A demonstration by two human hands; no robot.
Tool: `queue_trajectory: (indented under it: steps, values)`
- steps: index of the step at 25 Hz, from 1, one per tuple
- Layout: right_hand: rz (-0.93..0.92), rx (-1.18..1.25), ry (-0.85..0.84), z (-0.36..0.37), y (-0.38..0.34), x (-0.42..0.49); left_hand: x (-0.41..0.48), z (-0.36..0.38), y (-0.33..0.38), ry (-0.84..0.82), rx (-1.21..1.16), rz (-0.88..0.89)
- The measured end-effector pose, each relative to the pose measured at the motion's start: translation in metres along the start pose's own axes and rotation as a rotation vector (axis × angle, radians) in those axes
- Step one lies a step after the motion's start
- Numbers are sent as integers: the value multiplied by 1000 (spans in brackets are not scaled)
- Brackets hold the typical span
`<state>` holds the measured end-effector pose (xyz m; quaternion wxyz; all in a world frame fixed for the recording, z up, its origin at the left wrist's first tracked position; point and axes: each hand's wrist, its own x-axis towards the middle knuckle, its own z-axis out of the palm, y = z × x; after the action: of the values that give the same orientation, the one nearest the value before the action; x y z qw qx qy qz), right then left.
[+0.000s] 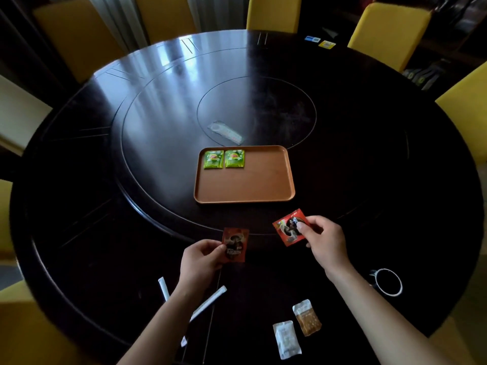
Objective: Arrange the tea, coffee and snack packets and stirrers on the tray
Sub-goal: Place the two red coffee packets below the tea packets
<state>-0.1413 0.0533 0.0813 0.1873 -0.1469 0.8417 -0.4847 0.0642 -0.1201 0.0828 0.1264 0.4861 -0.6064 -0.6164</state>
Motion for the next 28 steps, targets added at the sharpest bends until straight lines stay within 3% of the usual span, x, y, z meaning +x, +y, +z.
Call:
queue_trajectory:
  steps: [8,13,17,23,25,28]
  values:
    - [-67,49,4,25,-37,54,59,-17,36,87,26,135]
    - [-188,-49,-31,40,-60,106,119,-19,64,125,372,366]
    - [-189,-122,-99,70,-72,145,179,-4,102,18,678,439]
    - [-138,-178,-190,107,-69,183,244,23,119,-325,1118,404]
    - [-132,-247,-237,112,-63,185,251,28,113,-355,1174,473]
    - [-198,-488,-222,112,-48,180,244,23,94,-259,1224,649]
